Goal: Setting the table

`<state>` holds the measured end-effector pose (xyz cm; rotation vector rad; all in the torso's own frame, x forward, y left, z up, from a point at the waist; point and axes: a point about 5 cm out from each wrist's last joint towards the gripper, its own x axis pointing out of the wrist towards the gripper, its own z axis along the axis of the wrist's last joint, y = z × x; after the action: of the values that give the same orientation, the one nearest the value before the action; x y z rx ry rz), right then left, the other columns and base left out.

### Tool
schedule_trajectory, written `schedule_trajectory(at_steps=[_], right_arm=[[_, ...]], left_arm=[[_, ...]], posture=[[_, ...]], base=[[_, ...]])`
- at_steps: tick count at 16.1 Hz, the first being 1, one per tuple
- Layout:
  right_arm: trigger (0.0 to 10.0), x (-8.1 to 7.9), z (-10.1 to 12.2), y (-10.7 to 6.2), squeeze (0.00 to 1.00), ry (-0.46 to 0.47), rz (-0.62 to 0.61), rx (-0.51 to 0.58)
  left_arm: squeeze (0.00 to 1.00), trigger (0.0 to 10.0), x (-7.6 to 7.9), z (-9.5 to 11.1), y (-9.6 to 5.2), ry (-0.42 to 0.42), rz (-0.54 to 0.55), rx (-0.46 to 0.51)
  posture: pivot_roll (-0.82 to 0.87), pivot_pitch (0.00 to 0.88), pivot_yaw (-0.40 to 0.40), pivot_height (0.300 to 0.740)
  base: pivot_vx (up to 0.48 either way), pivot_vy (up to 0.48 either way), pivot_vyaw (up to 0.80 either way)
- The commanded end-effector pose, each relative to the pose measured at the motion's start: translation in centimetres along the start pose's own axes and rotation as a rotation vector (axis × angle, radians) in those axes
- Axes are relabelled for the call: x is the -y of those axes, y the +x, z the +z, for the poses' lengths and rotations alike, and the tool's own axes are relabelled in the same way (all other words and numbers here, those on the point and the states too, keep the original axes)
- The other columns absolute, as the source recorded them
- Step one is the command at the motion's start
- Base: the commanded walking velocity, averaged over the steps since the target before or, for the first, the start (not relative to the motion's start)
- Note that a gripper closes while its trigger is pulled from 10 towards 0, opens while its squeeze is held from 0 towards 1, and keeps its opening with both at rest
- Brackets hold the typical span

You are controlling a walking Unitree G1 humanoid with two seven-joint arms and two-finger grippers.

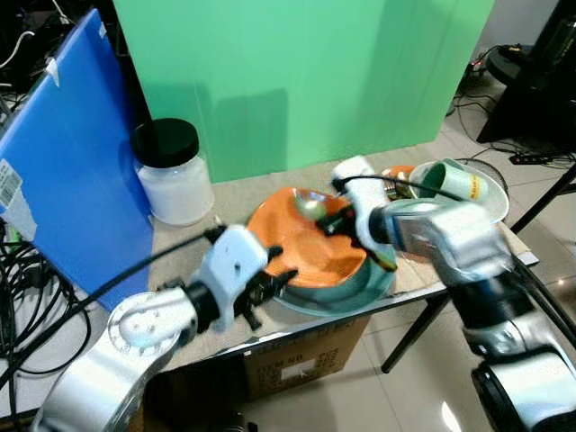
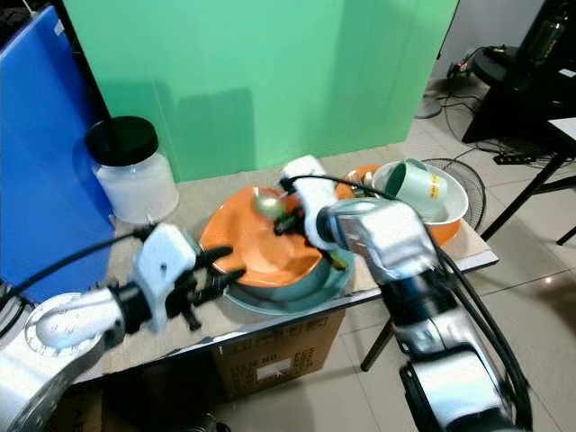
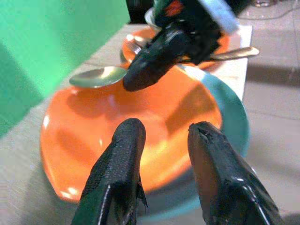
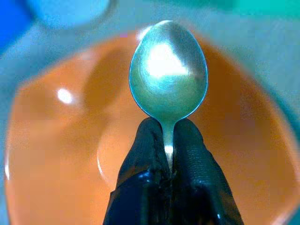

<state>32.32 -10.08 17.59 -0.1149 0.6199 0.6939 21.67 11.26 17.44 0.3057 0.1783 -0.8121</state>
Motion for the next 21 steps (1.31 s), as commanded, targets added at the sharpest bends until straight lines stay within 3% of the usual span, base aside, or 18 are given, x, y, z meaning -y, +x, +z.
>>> schedule_trajectory(at_steps=[1, 2, 4, 5, 6, 7, 8, 12, 17, 21], right_arm=[[0.0, 0.2, 0.9, -1.0, 0.0, 0.019, -0.023, 0.084], [0.0, 0.2, 1.4, -2.4, 0.0, 0.012, -0.059, 0.237], [0.0, 0.0, 1.1, -4.1, 0.0, -0.004, -0.108, 0.339], [0.0, -0.5, 0.2, -6.2, 0.0, 0.039, -0.156, 0.445], [0.0, -0.9, -0.7, -7.9, 0.0, 0.021, -0.242, 0.524], [6.5, -1.2, -1.7, -8.7, 0.0, 0.038, -0.309, 0.558], [10.0, -0.8, -2.8, -9.2, 0.0, 0.113, -0.416, 0.58], [10.0, -0.7, -4.1, -10.5, 0.0, 0.123, -0.613, 0.628], [10.0, -0.8, -5.2, -10.5, 0.0, 0.147, -0.706, 0.625], [10.0, -0.7, -5.2, -10.3, 0.0, 0.143, -0.728, 0.627]], left_arm=[[0.0, 10.0, -0.6, 0.1, 0.2, 0.001, 0.038, 0.006], [0.0, 10.0, -1.2, 0.4, 0.9, 0.008, 0.092, 0.015], [0.0, 10.0, -1.9, 0.8, 1.6, 0.001, 0.165, 0.043], [0.0, 10.0, -2.3, 1.2, 2.2, -0.022, 0.25, 0.09], [0.0, 10.0, -2.5, 1.4, 2.5, -0.051, 0.319, 0.126], [0.0, 10.0, -2.4, 1.5, 2.5, -0.085, 0.339, 0.161], [0.0, 10.0, -2.2, 1.6, 2.5, -0.091, 0.339, 0.177], [0.0, 10.0, -2.4, 1.4, 2.1, -0.086, 0.376, 0.195], [0.0, 10.0, -3.2, 1.6, 2.3, -0.04, 0.44, 0.22], [0.0, 10.0, -3.5, 2.0, 2.4, -0.054, 0.465, 0.251]], posture=[[0.12, 0.0, 0.014, 0.74], [0.12, 0.0, 0.011, 0.74], [0.11, 0.0, 0.013, 0.74], [0.1, 0.0, 0.014, 0.74], [0.1, 0.0, 0.018, 0.74], [0.09, 0.0, 0.022, 0.74], [0.09, 0.0, 0.025, 0.74], [0.08, 0.0, 0.036, 0.74], [0.07, 0.0, 0.037, 0.74], [0.08, 0.0, 0.035, 0.74]], base=[[0.0, 0.0, 0.0], [0.0, 0.0, 0.0], [0.0, 0.0, 0.0], [0.0, 0.0, 0.0], [0.0, 0.0, 0.0], [0.0, 0.0, 0.0], [0.0, 0.0, 0.0], [0.0, 0.0, -0.2], [0.0, 0.0, -0.79], [0.0, 0.0, -0.79]])
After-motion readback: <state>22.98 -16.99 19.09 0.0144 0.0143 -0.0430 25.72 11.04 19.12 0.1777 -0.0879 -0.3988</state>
